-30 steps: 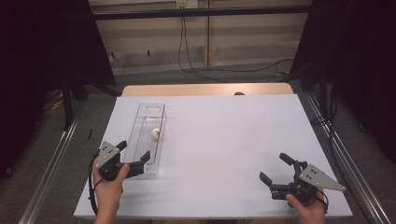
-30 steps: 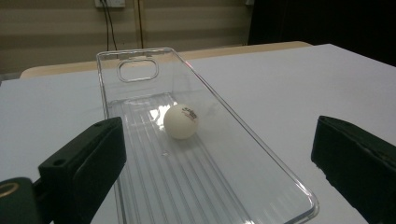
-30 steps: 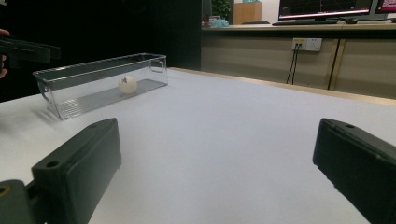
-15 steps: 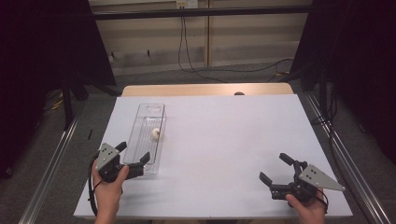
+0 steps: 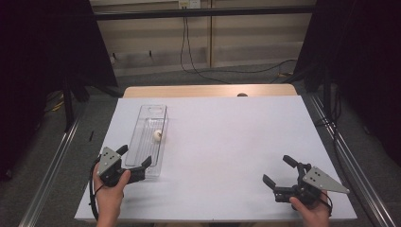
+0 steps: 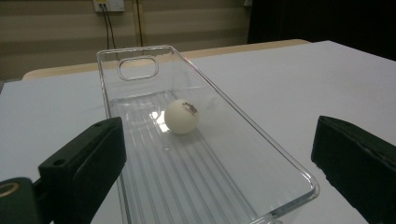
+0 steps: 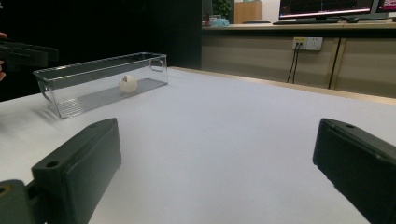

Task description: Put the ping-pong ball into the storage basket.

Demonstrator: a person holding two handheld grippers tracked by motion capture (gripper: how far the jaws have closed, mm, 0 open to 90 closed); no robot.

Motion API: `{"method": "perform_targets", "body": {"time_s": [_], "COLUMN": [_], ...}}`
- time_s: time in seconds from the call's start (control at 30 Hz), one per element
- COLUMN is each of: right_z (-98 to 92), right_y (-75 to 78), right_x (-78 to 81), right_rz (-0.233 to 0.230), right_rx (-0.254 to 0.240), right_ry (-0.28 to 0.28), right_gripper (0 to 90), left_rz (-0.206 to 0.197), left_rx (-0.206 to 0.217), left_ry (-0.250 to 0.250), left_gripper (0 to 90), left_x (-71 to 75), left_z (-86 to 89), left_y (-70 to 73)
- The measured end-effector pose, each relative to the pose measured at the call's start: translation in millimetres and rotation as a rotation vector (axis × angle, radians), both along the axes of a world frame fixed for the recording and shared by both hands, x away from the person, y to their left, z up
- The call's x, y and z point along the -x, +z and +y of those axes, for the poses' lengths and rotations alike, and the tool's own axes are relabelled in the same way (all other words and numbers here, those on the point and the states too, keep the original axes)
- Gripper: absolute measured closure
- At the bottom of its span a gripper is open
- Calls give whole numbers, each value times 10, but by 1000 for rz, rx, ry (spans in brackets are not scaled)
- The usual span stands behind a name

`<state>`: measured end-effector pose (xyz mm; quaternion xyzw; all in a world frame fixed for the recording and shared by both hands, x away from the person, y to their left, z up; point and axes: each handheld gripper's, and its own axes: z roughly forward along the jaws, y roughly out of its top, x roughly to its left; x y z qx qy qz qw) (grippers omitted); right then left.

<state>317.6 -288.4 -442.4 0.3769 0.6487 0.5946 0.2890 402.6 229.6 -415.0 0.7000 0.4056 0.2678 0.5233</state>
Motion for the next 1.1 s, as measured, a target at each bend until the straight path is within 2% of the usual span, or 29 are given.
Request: {"method": "perform_targets", "body": {"time_s": [0.2,0.37,0.5,0.53,0.6,0.87,1.1], "right_z": [1,-14,-12,-5,-5,-7,-12], "right_y": [-4,-10,-15,-17,-20,-24,-31], "right_x": [0,-5,-4,-8,-10,-12,-16], "right_rz": [4,1,9,7,8,10,13], "right_rx": [1,10,10,7,10,8,19], "right_ry": [2,4,7,0,2,-4,-2], "right_gripper": [7,7,7,7,7,7,7], "left_rz": [-15,-21,-22,-26,-26,-26,-34], "left_rx": [-19,-15,-32,-15,-35,-17,-23], "left_ry": [-13,-12,-9,-15,-19,-13,-26], "left_gripper": [33,33,32,32,31,32,31], "left_x": [15,24,36,34,38,47,42], "left_z": [10,2,-10,-20,-17,-36,-30], "left_y": [-7,-15,-13,-22,-17,-24,-17]}}
